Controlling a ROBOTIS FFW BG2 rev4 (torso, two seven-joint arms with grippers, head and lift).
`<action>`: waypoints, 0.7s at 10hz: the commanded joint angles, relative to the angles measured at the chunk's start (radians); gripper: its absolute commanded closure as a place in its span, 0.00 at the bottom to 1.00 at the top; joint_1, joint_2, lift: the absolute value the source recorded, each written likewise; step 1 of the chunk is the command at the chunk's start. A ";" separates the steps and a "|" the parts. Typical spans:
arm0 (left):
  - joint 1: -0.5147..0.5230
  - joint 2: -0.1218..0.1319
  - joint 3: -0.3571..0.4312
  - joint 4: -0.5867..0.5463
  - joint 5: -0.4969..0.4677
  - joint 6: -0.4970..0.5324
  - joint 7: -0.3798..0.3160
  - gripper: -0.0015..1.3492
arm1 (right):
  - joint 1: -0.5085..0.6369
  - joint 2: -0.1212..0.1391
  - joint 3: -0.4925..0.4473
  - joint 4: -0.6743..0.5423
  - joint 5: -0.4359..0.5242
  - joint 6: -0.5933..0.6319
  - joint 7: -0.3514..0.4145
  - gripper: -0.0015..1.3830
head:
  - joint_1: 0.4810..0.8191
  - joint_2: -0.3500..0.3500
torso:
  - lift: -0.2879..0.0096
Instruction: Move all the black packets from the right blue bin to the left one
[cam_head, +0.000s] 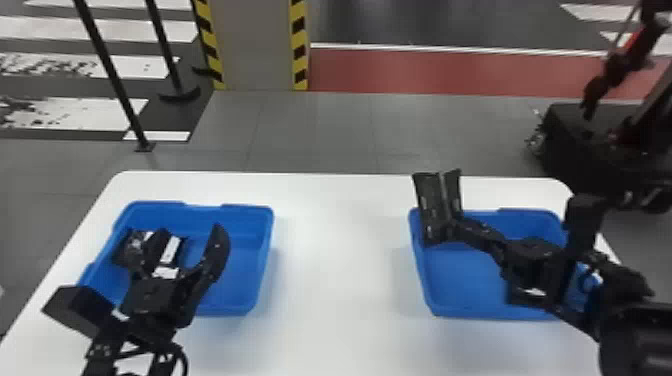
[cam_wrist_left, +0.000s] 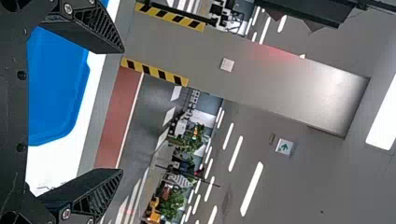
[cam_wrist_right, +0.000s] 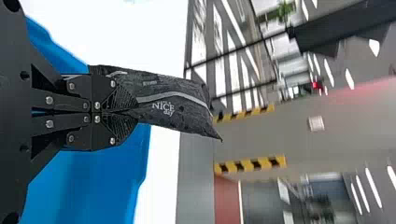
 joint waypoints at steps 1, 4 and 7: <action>-0.030 -0.003 -0.040 -0.005 0.094 0.064 -0.039 0.08 | -0.102 -0.015 0.070 0.045 0.024 0.030 0.067 0.93 | 0.63 0.52 | 0.60; -0.109 -0.002 -0.063 -0.029 0.181 0.270 -0.171 0.08 | -0.198 -0.021 0.201 0.021 -0.038 0.197 0.165 0.93 | 0.63 0.54 | 0.60; -0.155 0.011 -0.064 -0.029 0.158 0.412 -0.254 0.09 | -0.343 -0.006 0.334 0.178 -0.068 0.234 0.289 0.93 | 0.63 0.61 | 0.60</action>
